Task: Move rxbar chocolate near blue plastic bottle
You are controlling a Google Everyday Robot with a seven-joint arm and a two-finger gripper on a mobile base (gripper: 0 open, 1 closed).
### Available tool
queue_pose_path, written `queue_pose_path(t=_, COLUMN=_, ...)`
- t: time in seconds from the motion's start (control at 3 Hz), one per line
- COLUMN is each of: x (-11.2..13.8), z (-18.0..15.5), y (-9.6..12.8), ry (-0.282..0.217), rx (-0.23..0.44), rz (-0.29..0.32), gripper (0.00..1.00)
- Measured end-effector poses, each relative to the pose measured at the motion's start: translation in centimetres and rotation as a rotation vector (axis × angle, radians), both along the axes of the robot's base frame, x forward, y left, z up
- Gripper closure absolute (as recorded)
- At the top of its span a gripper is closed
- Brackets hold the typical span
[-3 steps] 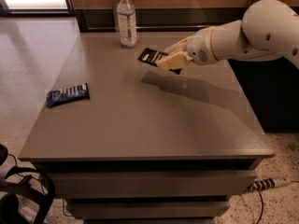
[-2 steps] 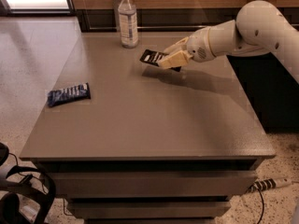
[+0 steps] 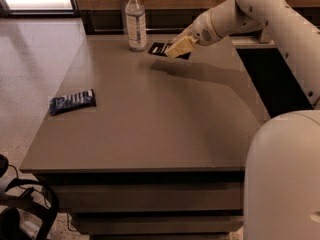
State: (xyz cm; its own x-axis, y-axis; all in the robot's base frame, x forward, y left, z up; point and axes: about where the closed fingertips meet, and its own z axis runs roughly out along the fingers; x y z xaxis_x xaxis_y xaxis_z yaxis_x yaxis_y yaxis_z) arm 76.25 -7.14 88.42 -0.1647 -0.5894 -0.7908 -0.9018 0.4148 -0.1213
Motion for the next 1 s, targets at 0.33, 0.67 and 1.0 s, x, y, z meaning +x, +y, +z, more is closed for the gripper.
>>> queue_pose_path(t=0.33, x=2.3, z=2.5, y=-0.4, ry=-0.036, rx=-0.068, rz=-0.124, gripper=1.00)
queue_pose_path(t=0.67, x=4.5, z=2.3, y=-0.4, ry=-0.031, rx=-0.102, rz=-0.230, gripper=1.00)
queue_pose_path(t=1.0, x=5.8, z=0.5, y=-0.2, ry=0.002, rx=-0.112, rz=-0.266, gripper=1.00)
